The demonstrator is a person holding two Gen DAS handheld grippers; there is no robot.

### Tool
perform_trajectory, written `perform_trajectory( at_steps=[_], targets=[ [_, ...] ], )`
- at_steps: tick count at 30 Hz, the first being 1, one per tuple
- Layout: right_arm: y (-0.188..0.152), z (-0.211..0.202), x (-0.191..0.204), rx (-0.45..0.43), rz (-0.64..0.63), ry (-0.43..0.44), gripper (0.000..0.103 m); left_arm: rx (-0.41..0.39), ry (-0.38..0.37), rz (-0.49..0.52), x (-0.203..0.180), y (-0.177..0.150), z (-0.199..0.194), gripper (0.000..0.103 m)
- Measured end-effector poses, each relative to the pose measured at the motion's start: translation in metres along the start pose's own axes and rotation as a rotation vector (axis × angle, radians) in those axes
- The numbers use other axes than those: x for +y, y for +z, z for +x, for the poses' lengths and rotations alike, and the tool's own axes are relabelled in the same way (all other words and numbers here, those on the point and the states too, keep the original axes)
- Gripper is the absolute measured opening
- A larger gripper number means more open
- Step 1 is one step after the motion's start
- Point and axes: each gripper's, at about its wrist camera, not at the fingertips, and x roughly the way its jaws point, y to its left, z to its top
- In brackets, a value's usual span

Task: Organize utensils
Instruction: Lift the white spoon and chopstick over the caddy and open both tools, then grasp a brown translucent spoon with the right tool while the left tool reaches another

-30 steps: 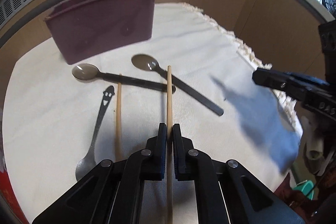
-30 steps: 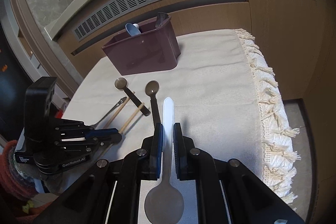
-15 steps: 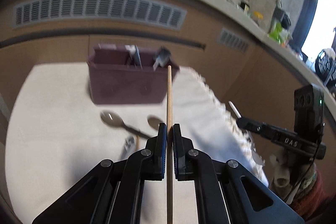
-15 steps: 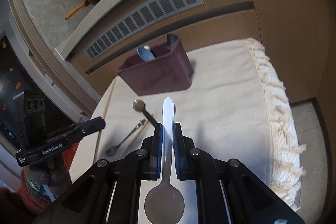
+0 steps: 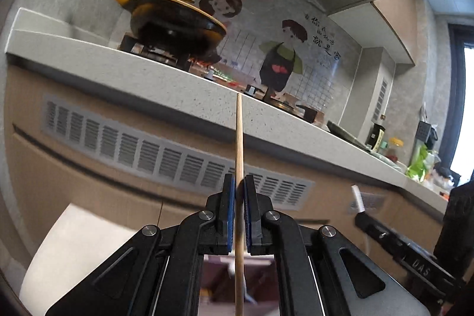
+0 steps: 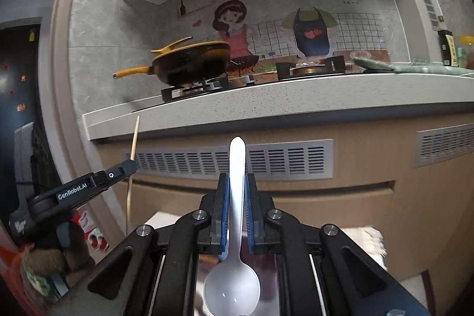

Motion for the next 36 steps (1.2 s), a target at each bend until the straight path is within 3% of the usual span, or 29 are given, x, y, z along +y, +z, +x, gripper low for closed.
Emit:
perform_trajectory(
  at_steps=[8, 14, 16, 18, 20, 22, 27, 36],
  targets=[
    [-0.028, 0.086, -0.035, 0.058, 0.092, 0.040, 0.010, -0.040, 0.074, 0.022, 0.017, -0.030, 0.057, 0.006],
    [-0.050, 0.113, -0.048, 0.037, 0.126, 0.040, 0.010, -0.031, 0.110, 0.050, 0.023, -0.060, 0.069, 0.007],
    [-0.061, 0.115, -0.049, 0.081, 0.120, 0.067, 0.013, -0.013, 0.096, 0.039, 0.024, -0.069, 0.064, 0.008],
    [-0.069, 0.111, -0.049, 0.141, 0.105, 0.074, 0.015, 0.021, 0.094, 0.038, 0.025, -0.077, 0.059, 0.016],
    [-0.075, 0.096, -0.050, 0.172, 0.095, 0.059, 0.018, 0.053, 0.085, 0.025, 0.026, -0.080, 0.051, 0.033],
    [-0.080, 0.073, -0.052, 0.176, 0.077, 0.037, 0.018, 0.085, 0.073, 0.011, 0.028, -0.081, 0.039, 0.037],
    [-0.097, 0.031, -0.051, 0.251, 0.039, -0.005, 0.021, 0.167, 0.083, -0.011, 0.032, -0.083, -0.002, 0.039],
    [-0.170, 0.018, -0.033, 0.570, -0.039, 0.026, 0.021, 0.445, 0.095, 0.000, 0.044, -0.127, -0.056, 0.039]
  ],
)
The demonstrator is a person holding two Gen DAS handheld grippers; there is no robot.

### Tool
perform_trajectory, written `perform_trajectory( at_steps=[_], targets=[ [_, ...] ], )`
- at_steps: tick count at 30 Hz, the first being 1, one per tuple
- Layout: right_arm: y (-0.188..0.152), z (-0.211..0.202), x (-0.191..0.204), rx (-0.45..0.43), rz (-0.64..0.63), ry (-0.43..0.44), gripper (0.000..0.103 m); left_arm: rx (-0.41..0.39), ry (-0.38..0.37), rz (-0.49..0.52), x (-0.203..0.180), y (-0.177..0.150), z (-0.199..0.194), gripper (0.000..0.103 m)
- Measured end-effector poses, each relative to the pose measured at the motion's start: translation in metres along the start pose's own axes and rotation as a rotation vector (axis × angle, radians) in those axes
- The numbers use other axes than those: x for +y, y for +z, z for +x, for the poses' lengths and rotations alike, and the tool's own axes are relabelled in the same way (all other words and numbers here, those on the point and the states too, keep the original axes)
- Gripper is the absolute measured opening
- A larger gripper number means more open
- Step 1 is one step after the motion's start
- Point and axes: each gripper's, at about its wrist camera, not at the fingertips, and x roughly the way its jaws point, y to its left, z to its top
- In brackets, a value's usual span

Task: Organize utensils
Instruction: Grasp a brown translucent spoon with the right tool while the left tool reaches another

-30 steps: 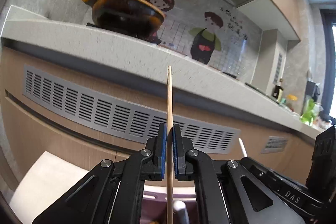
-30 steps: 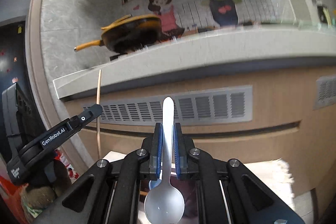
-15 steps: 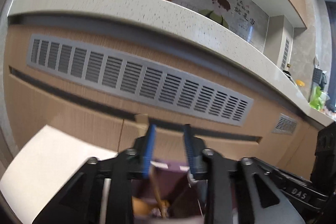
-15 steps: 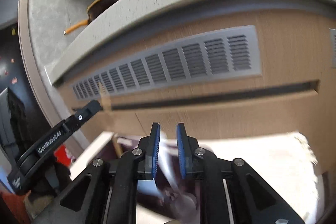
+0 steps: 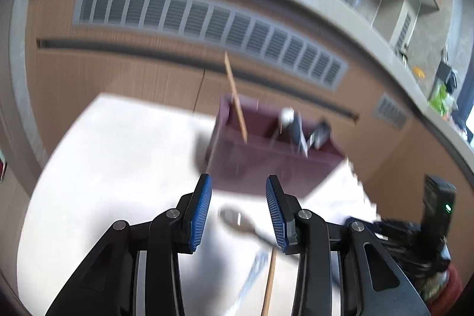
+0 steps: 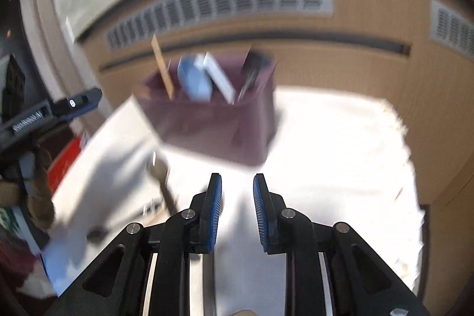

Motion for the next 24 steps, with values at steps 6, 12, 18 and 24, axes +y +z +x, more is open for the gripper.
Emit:
perform_trajectory(
  at_steps=[6, 12, 18, 24],
  targets=[
    [-0.021, 0.036, 0.028, 0.128, -0.125, -0.031, 0.021, 0.146, 0.026, 0.038, 0.007, -0.045, -0.004, 0.039],
    [-0.009, 0.058, 0.036, 0.133, -0.120, -0.058, 0.022, 0.221, 0.036, 0.023, 0.015, -0.059, 0.003, 0.039],
    [0.008, 0.077, 0.048, 0.131, -0.137, -0.096, 0.027, 0.278, 0.022, 0.001, 0.006, -0.053, 0.026, 0.039],
    [0.003, 0.069, 0.042, 0.117, -0.089, -0.097, 0.024, 0.307, 0.047, -0.036, -0.008, -0.039, 0.059, 0.039]
  ],
)
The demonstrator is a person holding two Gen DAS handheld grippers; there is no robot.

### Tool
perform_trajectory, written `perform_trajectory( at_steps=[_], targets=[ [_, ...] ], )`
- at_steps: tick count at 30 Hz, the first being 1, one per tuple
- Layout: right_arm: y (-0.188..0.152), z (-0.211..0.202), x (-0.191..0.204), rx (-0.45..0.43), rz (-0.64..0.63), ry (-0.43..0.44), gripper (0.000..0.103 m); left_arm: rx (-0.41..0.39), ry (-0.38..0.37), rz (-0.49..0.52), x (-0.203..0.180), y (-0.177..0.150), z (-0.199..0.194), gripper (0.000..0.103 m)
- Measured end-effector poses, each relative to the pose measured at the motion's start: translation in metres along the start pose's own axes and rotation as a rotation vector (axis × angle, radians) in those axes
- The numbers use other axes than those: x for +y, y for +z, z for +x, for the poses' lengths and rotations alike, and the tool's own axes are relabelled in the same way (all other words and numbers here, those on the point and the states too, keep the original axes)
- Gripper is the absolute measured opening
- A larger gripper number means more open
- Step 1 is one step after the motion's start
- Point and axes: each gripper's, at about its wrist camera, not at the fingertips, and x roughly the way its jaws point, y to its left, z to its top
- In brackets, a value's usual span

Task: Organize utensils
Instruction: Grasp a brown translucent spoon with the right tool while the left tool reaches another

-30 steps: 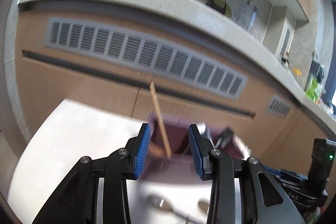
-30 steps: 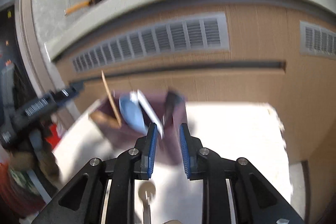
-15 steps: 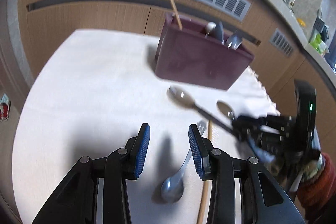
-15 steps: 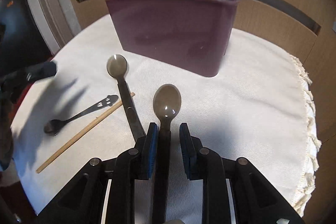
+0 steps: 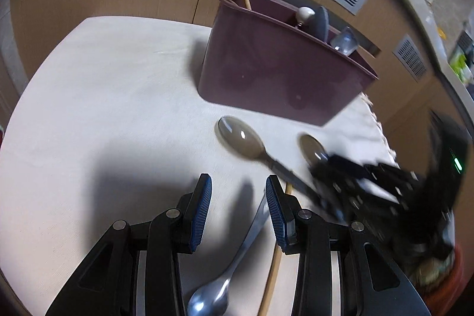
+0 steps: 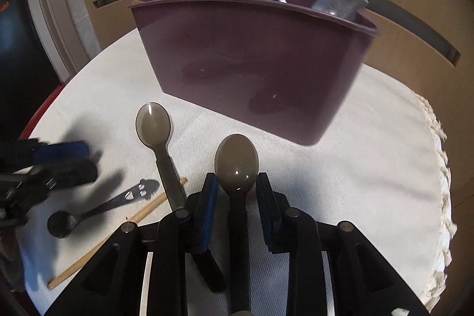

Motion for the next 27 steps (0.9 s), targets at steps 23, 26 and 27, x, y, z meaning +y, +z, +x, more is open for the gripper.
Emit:
perform_trajectory(
  at_steps=[23, 26, 27],
  targets=[
    [-0.097, -0.083, -0.055, -0.067, 0.263, -0.038, 0.025, 0.190, -0.076, 0.296, -0.095, -0.027, 0.028, 0.039],
    [-0.100, -0.086, -0.049, -0.075, 0.253, -0.025, 0.025, 0.199, -0.069, 0.300, -0.084, -0.040, 0.013, 0.039],
    [-0.100, -0.086, -0.045, -0.076, 0.248, -0.020, 0.025, 0.199, -0.065, 0.301, -0.080, -0.045, 0.008, 0.039]
  ],
)
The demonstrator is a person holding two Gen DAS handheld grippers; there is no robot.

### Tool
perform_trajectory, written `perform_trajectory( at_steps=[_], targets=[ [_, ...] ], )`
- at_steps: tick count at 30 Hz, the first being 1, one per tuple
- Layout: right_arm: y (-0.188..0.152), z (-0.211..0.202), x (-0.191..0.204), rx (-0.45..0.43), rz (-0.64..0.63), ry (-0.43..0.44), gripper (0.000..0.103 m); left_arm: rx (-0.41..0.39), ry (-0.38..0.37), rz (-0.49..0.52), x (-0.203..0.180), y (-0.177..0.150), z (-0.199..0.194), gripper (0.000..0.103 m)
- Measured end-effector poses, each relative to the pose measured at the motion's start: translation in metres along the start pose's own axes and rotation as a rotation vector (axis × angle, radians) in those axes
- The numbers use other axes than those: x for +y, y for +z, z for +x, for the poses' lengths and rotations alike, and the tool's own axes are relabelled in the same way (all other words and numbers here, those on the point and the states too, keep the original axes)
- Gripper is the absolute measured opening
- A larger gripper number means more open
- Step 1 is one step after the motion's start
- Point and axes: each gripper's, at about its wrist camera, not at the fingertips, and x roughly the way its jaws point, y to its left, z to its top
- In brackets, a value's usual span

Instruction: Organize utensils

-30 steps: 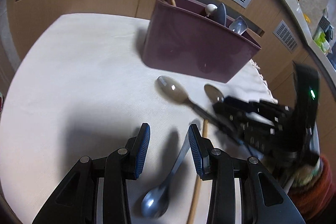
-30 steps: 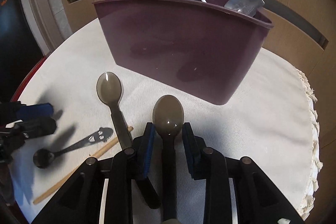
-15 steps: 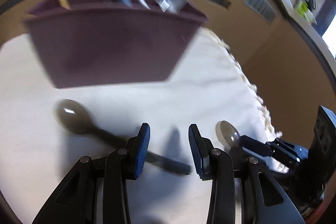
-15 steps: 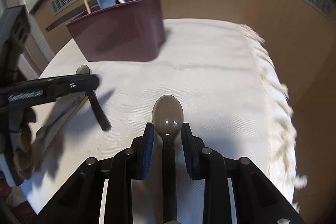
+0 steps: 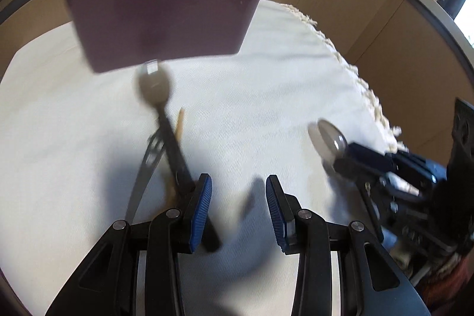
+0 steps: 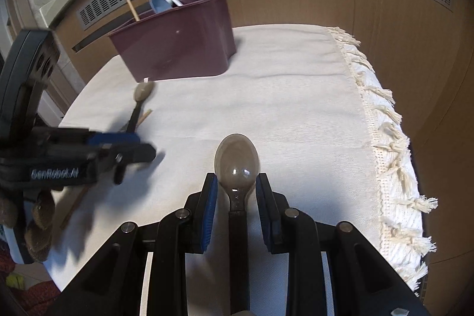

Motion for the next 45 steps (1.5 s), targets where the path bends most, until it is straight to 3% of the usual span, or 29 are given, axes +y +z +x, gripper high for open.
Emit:
perform_trajectory(
  at_steps=[4, 8, 13, 18, 21, 30, 35, 39, 45],
  targets=[
    [-0.004, 0.003, 0.013, 0.014, -0.013, 0.032, 0.025, -0.007, 0.023, 0.000, 0.009, -0.022, -0.015, 0.039],
    [-0.006, 0.003, 0.027, 0.033, -0.029, 0.117, 0.025, -0.031, 0.066, -0.029, 0.026, -0.037, -0.032, 0.039],
    [-0.009, -0.013, 0.022, -0.019, -0.022, 0.204, 0.026, -0.095, 0.132, -0.105, 0.056, -0.046, -0.058, 0.039],
    [-0.012, -0.010, 0.013, -0.009, -0.031, 0.137, 0.027, -0.145, 0.153, -0.172, 0.082, -0.049, -0.074, 0.039],
    [-0.010, -0.005, 0.022, 0.017, -0.073, 0.148, 0.027, -0.152, 0.145, -0.176, 0.089, -0.047, -0.075, 0.039],
    [0.005, 0.024, 0.073, 0.089, -0.262, 0.028, 0.028, -0.148, 0.138, -0.100, 0.076, -0.030, -0.063, 0.039],
    [0.008, 0.029, 0.081, 0.097, -0.311, 0.008, 0.030, -0.135, 0.135, -0.072, 0.070, -0.020, -0.056, 0.039],
    [0.015, 0.028, 0.071, 0.077, -0.267, 0.011, 0.028, -0.128, 0.127, -0.059, 0.069, -0.013, -0.049, 0.039],
    [0.036, 0.004, 0.029, 0.006, -0.095, 0.053, 0.028, -0.105, 0.094, -0.002, 0.062, 0.017, -0.031, 0.041]
  ],
)
